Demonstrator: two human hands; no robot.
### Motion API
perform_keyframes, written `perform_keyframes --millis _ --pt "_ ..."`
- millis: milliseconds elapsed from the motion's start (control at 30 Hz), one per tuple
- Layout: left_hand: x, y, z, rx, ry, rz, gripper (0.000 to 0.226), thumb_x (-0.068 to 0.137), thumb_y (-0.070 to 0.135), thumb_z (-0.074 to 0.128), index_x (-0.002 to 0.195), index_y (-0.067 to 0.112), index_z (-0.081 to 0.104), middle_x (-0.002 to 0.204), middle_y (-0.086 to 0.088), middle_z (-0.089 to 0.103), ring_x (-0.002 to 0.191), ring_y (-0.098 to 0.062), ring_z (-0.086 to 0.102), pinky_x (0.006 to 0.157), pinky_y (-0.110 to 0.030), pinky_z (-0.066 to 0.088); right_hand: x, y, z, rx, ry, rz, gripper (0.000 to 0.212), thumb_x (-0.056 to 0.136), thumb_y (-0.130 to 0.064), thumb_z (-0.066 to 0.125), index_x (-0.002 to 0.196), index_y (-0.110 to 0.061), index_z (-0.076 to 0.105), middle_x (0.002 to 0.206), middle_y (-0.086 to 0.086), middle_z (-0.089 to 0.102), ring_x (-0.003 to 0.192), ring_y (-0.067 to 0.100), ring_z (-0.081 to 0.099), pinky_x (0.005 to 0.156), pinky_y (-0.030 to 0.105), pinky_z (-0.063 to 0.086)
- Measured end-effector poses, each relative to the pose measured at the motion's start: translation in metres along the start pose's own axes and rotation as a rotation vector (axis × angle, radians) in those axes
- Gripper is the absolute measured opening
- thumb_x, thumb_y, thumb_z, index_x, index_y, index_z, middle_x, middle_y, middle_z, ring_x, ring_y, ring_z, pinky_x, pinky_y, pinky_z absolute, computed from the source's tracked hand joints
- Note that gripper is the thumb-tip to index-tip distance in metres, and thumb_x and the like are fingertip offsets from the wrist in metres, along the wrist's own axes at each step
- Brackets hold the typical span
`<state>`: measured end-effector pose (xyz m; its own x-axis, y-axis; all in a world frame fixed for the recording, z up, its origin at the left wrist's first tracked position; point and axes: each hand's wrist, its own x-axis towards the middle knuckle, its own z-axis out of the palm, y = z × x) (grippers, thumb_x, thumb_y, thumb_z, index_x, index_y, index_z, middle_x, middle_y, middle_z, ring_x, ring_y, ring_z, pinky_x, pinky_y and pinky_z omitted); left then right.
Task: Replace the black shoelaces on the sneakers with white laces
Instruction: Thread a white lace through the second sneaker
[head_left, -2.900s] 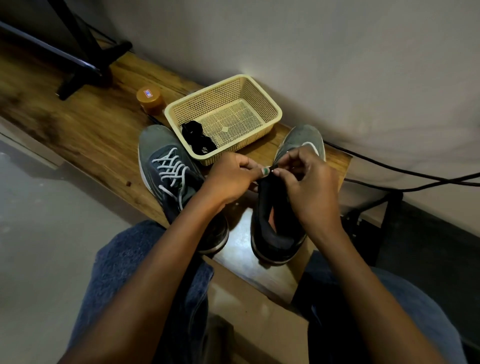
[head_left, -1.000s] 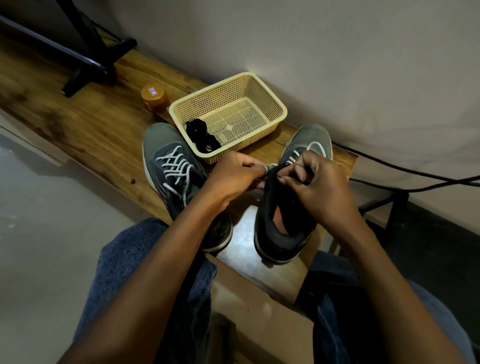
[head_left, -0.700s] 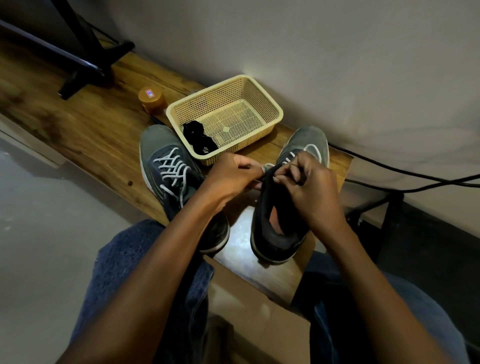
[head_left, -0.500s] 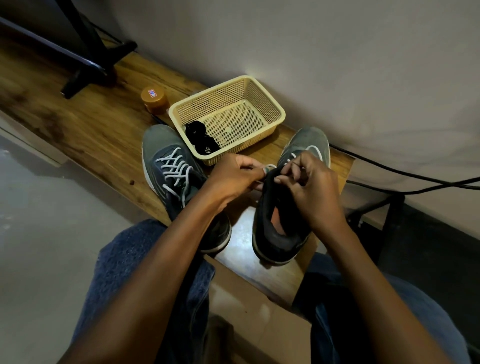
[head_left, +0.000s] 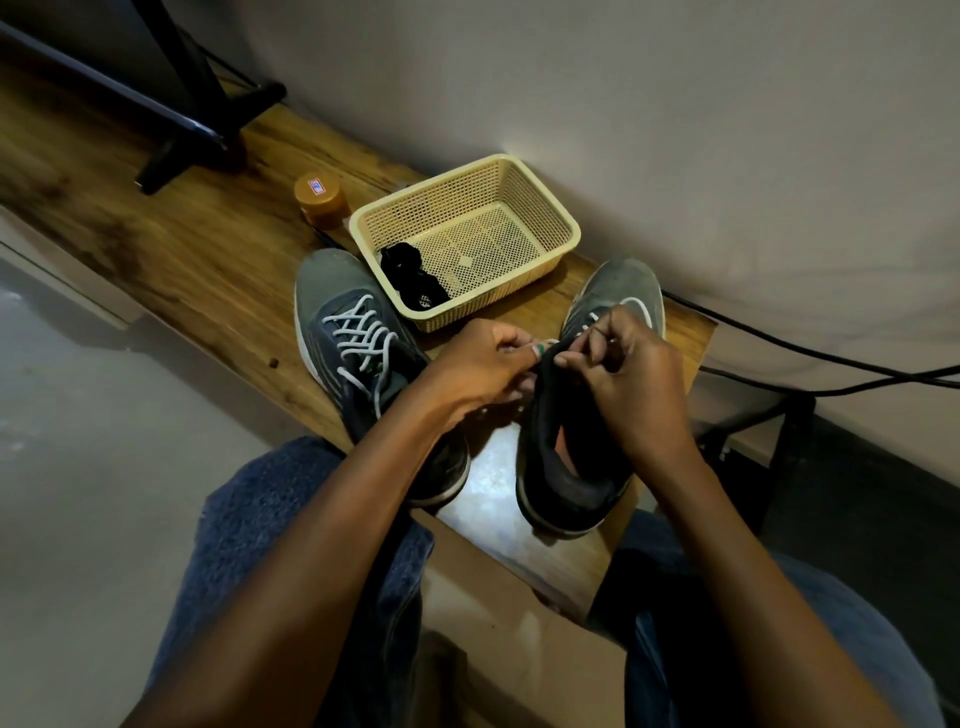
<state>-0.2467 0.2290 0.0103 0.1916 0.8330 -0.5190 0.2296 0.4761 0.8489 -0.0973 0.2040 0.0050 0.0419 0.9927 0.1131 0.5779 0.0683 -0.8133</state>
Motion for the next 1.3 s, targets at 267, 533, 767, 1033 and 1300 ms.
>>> perform_keyframes --millis 267,533,767,1033,1300 --pt "0.002 -0.001 0.004 0.145 0.041 0.090 0.020 0.097 0.016 0.055 0.097 -0.001 0.065 0.073 -0.006 0.066 0.059 -0.011 0.064 0.059 -0.029 0.053 -0.004 -0.011 -0.018 -0.355 -0.124 -0.091 0.025 0.080 -0.018 0.074 0.099 -0.022 0.058 0.104 -0.009 0.052 0.107 0.019 0.047 0.086 0.033 0.040" --pt "-0.004 0.000 0.002 0.208 0.106 0.102 0.020 0.100 0.014 0.049 0.092 0.002 0.064 0.086 -0.010 0.071 0.062 -0.011 0.068 0.047 -0.016 0.049 -0.009 0.010 -0.043 -0.239 -0.181 0.227 0.044 0.074 -0.011 0.074 0.097 -0.022 0.039 0.107 0.009 0.047 0.083 0.022 0.050 0.066 0.035 0.042" --pt "-0.009 0.012 -0.009 -0.069 0.245 0.095 0.019 0.104 0.016 0.036 0.092 0.009 0.050 0.087 -0.005 0.065 0.049 -0.009 0.066 0.057 -0.028 0.057 -0.006 0.019 -0.045 -0.173 -0.135 0.357 0.054 0.070 -0.017 0.080 0.099 -0.021 0.034 0.109 0.011 0.044 0.085 0.023 0.047 0.068 0.036 0.042" --pt "-0.012 0.012 0.005 0.110 0.491 0.296 0.007 0.102 0.021 0.040 0.107 0.022 0.046 0.094 0.004 0.062 0.073 -0.013 0.067 0.061 -0.032 0.057 -0.006 0.019 -0.044 -0.134 -0.164 0.356 0.052 0.074 -0.015 0.077 0.102 -0.019 0.034 0.103 0.007 0.045 0.072 0.012 0.045 0.056 0.029 0.037" --pt "-0.009 0.001 0.014 0.472 0.342 0.450 0.013 0.089 0.021 0.063 0.094 0.033 0.066 0.078 0.016 0.061 0.069 -0.005 0.061 0.066 -0.031 0.051 -0.007 0.017 -0.043 -0.167 -0.158 0.317 0.051 0.073 -0.016 0.076 0.102 -0.019 0.034 0.103 0.008 0.047 0.072 0.017 0.047 0.054 0.028 0.035"
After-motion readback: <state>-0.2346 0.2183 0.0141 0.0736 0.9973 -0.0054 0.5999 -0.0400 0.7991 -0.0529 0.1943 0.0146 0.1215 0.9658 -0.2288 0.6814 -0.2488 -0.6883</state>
